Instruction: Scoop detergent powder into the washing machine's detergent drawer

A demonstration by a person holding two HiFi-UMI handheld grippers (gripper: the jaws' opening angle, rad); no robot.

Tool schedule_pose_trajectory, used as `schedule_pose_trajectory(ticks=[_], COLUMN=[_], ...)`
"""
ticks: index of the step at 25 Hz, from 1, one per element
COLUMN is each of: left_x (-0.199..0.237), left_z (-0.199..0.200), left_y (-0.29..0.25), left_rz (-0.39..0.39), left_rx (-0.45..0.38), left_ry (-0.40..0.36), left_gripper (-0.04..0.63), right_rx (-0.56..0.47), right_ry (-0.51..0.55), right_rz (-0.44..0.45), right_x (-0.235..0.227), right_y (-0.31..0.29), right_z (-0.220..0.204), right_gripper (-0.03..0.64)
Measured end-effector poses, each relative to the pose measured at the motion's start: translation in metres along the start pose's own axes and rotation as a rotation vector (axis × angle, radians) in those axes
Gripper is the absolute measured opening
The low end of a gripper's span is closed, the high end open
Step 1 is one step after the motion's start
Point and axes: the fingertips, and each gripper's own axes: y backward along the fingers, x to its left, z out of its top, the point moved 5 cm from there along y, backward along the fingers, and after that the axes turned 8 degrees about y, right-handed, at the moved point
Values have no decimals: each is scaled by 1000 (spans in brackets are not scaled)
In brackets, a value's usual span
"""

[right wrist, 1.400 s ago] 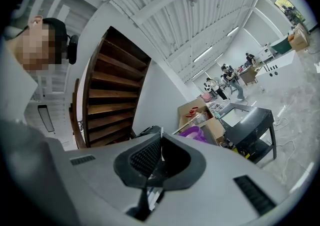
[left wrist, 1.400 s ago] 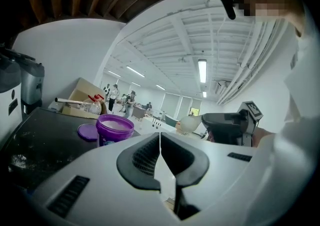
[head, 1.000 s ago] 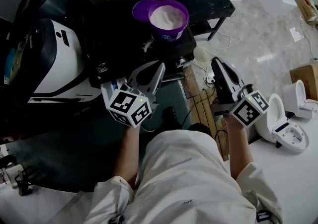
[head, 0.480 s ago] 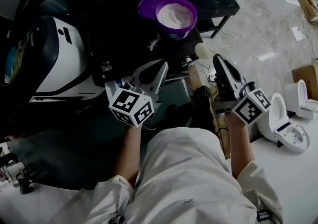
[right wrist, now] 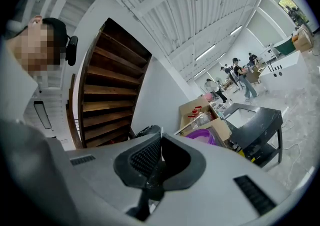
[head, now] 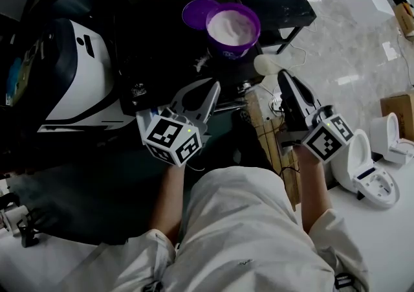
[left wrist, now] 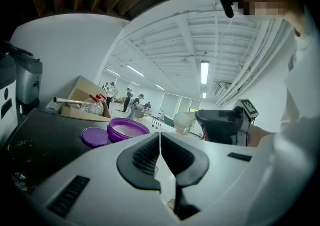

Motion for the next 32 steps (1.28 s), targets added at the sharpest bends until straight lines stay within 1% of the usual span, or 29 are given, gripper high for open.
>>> schedule_pose_trajectory(ticks=[4,9,16,20,26,32], left_x=[10,24,40,48,58,66], left_z=[5,13,19,21,22,20], left_y=[-9,-25,-47,-55,-62,-66], left_rz=[25,53,90,116,165,208], left_rx=[-2,-5,-10,-9,-11,-7], left_ry=[3,14,33,43,54,72], left_gripper=[21,21,21,21,21,21], right_rx=[16,56,107,131,181,230], right_ry=[-3,25,45,81,123,138], right_rz=[23,67,91,118,161,190], right_x=[-10,-22,-47,-57,-70,-81], right_y=[-18,-43,-73,-89,-113,-133], right_z=[4,11,18,23,22,18], right_gripper=[11,11,12,12,12,12])
